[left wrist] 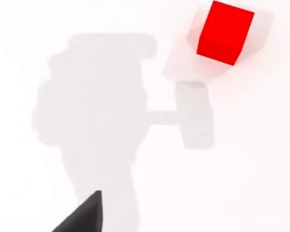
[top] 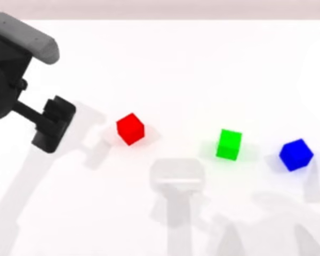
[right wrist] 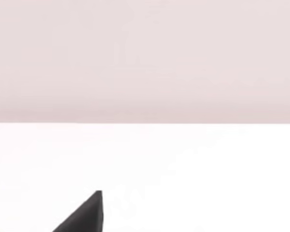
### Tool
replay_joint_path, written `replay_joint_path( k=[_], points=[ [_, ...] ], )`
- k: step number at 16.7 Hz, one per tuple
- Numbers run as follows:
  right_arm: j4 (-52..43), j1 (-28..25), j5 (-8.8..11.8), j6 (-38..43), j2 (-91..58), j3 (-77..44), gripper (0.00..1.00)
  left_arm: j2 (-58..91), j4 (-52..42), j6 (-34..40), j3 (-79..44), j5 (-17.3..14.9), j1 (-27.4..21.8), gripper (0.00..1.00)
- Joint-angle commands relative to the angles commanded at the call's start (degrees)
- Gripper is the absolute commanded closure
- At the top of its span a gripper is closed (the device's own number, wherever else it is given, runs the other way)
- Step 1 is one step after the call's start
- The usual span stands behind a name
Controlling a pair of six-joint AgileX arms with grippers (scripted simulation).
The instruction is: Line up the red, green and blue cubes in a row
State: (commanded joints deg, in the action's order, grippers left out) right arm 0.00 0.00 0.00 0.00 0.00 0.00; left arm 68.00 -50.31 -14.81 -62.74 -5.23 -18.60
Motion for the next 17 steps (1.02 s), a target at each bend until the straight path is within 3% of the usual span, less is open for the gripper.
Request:
replay_joint_path(
  k=[4,8,17],
  points=[
    [0.0,0.0,0.0,0.0,0.0,0.0,0.00,27.1,-14.2,-3.9,-19.7,-0.3,-4.2,0.00],
    [0.0,0.0,0.0,0.0,0.0,0.0,0.00,47.4,-22.7,-7.4,-35.3,0.6,-7.2,0.00],
    [0.0,0.0,0.0,0.0,0.0,0.0,0.00,65.2,-24.7,-10.9,-55.2,4.9,-9.1,0.00]
  ],
)
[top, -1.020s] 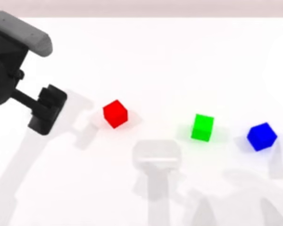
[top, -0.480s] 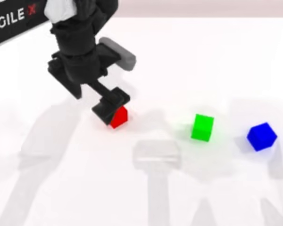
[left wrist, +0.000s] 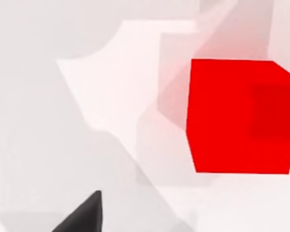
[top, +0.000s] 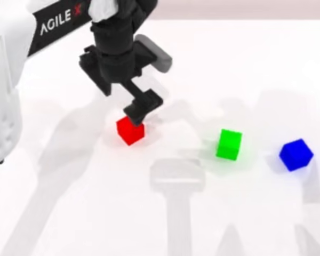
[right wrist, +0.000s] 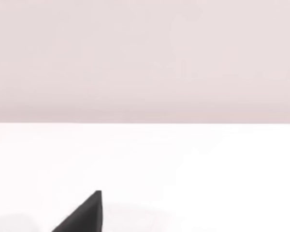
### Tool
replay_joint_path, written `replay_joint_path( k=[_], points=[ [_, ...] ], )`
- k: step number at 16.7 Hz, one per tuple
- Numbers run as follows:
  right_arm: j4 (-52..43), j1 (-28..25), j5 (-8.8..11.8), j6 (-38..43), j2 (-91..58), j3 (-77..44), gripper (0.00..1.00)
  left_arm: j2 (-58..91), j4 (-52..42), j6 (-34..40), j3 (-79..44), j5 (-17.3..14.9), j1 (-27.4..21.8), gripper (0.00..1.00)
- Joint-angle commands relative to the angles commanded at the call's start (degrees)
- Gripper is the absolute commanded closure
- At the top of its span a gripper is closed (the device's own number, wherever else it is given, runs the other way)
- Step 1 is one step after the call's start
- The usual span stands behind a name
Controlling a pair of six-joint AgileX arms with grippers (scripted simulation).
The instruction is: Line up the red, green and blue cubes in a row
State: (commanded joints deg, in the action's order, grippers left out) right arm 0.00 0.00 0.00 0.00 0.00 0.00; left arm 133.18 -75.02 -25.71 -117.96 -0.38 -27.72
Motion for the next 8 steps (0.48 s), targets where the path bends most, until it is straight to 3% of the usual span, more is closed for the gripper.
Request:
replay_joint_path(
  k=[8],
  points=[
    [0.0,0.0,0.0,0.0,0.0,0.0,0.00,0.3,1.0,-0.1,0.6,0.1,0.2,0.00]
  ],
)
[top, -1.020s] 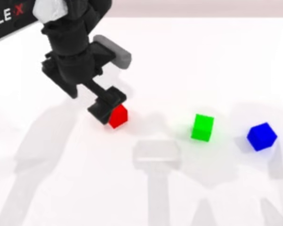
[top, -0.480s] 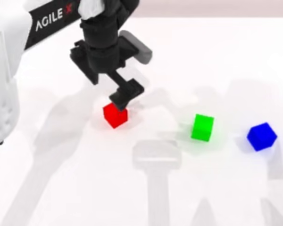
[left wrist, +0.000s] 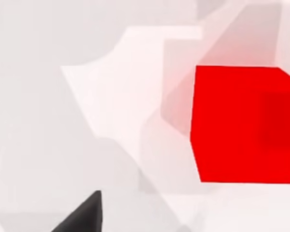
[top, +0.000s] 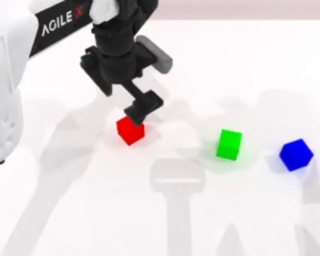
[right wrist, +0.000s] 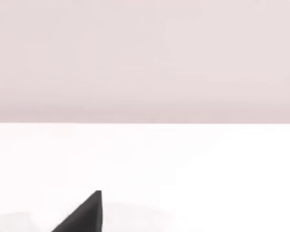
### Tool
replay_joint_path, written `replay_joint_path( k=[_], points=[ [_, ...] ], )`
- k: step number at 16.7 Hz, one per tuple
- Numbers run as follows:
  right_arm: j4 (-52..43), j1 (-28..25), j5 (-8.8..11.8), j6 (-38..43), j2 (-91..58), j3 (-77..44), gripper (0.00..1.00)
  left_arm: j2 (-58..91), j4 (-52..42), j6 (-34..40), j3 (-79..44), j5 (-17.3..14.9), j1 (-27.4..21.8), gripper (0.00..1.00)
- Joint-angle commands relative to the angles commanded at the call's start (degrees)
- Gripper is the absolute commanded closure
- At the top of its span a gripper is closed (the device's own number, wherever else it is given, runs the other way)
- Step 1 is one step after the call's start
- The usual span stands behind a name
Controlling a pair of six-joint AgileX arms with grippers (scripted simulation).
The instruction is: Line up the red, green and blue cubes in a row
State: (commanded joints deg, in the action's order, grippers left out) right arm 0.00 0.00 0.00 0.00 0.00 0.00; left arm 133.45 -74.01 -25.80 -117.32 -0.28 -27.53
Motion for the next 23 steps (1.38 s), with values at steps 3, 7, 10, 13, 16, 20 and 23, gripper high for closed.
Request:
replay_joint_path(
  k=[3,7,10,13,16,20,23],
  points=[
    [0.0,0.0,0.0,0.0,0.0,0.0,0.00,1.4,5.8,-0.1,4.3,0.0,-0.1,0.00],
    [0.0,0.0,0.0,0.0,0.0,0.0,0.00,3.7,15.2,-0.1,11.0,0.0,-0.1,0.00],
    [0.0,0.0,0.0,0.0,0.0,0.0,0.00,4.2,16.6,-0.1,12.3,0.0,-0.1,0.00],
    [0.0,0.0,0.0,0.0,0.0,0.0,0.00,4.2,16.6,-0.1,12.3,0.0,-0.1,0.08],
    [0.0,0.0,0.0,0.0,0.0,0.0,0.00,4.2,16.6,-0.1,12.3,0.0,-0.1,0.30],
    [0.0,0.0,0.0,0.0,0.0,0.0,0.00,4.2,16.6,-0.1,12.3,0.0,-0.1,0.60],
    [0.0,0.0,0.0,0.0,0.0,0.0,0.00,4.2,16.6,-0.1,12.3,0.0,-0.1,0.83]
  ],
)
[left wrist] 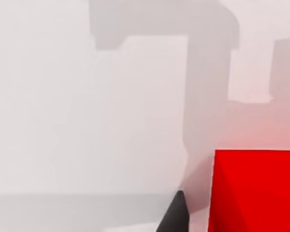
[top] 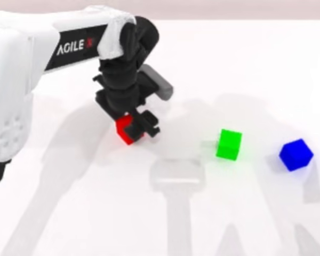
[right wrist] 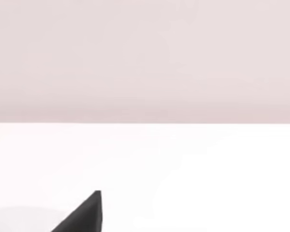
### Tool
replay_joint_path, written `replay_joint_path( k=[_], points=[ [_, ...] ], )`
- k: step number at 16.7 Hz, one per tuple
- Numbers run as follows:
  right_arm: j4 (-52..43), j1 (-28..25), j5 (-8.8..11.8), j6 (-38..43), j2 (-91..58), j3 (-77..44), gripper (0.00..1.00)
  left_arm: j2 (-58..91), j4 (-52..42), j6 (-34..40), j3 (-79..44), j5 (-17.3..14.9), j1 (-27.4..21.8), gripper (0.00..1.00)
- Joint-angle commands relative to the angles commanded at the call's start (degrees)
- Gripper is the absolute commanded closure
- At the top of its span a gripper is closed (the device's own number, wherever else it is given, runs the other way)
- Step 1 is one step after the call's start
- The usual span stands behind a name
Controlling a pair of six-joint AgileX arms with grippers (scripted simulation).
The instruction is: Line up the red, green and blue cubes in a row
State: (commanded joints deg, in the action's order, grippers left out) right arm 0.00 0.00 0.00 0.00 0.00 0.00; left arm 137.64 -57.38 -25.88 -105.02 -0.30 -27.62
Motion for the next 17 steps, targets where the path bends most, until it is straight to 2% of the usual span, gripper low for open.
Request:
replay_joint_path(
  k=[2,3,12,17],
  points=[
    [0.0,0.0,0.0,0.0,0.0,0.0,0.00,0.0,0.0,0.0,0.0,0.0,0.0,0.98],
    [0.0,0.0,0.0,0.0,0.0,0.0,0.00,0.0,0.0,0.0,0.0,0.0,0.0,1.00],
    [0.0,0.0,0.0,0.0,0.0,0.0,0.00,-2.0,-0.9,0.4,-0.6,-0.7,0.0,1.00],
    [0.0,0.0,0.0,0.0,0.0,0.0,0.00,-3.7,-9.7,0.5,-7.2,-0.6,0.7,1.00]
  ],
)
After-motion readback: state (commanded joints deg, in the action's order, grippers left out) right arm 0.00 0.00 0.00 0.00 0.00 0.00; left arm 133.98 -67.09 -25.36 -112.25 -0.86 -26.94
